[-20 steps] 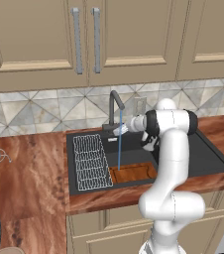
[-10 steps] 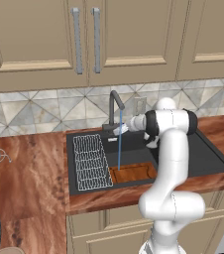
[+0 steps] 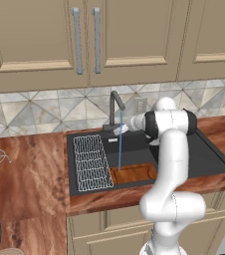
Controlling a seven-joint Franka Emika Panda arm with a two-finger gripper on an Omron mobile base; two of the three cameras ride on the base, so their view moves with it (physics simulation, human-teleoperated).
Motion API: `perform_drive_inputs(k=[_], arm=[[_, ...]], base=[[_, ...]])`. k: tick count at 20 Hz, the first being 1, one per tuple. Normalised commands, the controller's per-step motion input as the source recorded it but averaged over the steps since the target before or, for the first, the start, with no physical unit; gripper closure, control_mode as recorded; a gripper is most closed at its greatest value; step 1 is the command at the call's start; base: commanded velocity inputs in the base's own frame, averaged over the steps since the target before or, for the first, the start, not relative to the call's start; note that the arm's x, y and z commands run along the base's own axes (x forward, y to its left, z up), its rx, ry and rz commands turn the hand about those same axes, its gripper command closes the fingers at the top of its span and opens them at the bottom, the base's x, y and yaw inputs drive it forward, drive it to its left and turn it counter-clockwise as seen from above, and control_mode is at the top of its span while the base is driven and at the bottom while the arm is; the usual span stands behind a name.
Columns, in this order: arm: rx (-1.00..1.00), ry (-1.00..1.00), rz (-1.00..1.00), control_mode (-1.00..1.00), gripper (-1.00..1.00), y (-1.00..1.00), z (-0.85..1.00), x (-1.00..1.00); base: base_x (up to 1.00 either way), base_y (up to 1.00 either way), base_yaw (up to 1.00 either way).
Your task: Turn on the sink faucet with hot water and rinse the cutting board for ten seconds, then turn off the faucet. Push the cutting board to reach the water if necessary.
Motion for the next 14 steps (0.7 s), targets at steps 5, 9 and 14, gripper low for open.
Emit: perform_drive_inputs(k=[5, 9, 14], arm=[[0.00, 0.02, 0.00, -1.00, -1.00, 0.36, 0.00, 0.00], [0.00, 0.02, -0.02, -1.00, -1.00, 0.50, 0.00, 0.00], [-0.02, 0.02, -0.03, -1.00, -1.00, 0.57, 0.00, 0.00]], base=[[0.00, 0.00, 0.00], [0.00, 0.00, 0.00], [0.00, 0.00, 0.00]])
